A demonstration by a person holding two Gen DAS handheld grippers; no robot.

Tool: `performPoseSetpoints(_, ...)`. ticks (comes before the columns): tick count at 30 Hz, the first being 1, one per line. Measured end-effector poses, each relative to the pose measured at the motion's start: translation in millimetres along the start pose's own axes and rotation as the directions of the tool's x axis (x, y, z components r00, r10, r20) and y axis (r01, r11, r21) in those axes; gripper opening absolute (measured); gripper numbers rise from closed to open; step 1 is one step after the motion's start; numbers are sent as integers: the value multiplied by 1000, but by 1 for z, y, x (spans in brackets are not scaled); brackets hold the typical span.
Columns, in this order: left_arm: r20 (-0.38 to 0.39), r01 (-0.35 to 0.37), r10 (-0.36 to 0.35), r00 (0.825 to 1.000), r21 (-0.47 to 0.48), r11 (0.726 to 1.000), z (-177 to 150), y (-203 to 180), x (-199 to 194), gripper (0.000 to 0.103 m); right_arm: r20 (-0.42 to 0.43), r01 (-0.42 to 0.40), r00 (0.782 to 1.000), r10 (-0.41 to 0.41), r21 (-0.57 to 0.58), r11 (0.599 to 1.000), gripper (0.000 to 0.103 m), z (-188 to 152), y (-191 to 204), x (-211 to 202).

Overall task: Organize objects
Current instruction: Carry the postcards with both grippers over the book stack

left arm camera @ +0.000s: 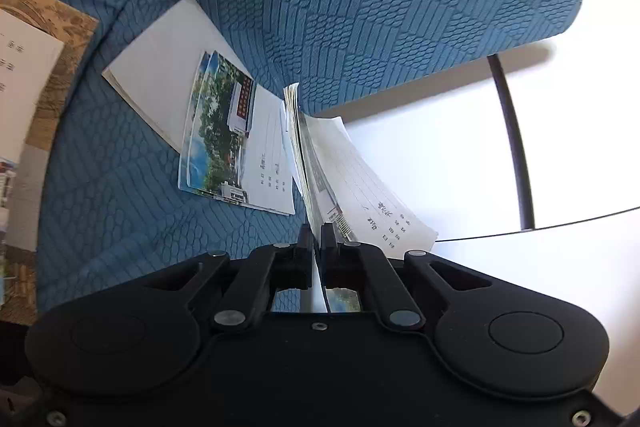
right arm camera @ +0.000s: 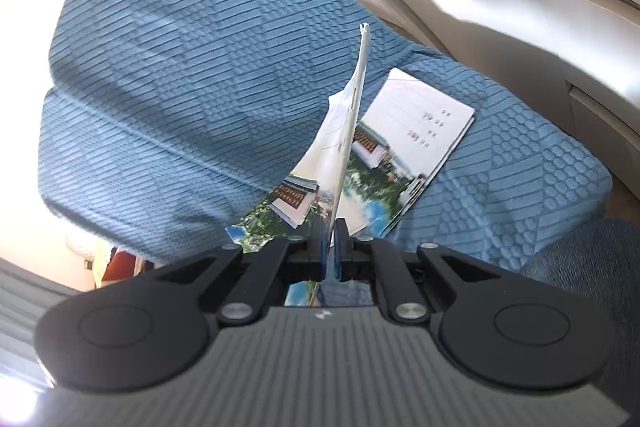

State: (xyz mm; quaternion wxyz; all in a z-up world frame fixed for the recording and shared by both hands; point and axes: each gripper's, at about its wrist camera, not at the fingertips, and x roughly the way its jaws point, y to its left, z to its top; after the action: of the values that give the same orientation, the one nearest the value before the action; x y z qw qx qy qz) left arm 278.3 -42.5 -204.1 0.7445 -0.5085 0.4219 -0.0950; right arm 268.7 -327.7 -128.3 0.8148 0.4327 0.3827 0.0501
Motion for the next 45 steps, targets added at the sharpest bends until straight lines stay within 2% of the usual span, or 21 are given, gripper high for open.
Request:
performPoseSetpoints(9,97,19,-27,995,80,997,4,-24,-79,2,-12,-57,998,56,-95,994,7,-21,56,-19)
performPoseSetpoints(16,168,30,-48,985,103,994,18,-25,-134,2,-34,-106,994,102,-157,982,7,-38,95,-15)
performPoseSetpoints(22,216,33,-52,975,90,995,23,-7,-175,2,-70,-134,990,123,-191,972,7,-62,119,-1)
performPoseSetpoints(28,252,-9,-9,968,70,998,18,21,-198,2,-131,-140,985,113,-215,967,7,-87,131,22)
performPoseSetpoints(45,285,-67,80,955,-55,996,2,125,-219,2,-283,-145,957,61,-288,946,7,-140,127,90)
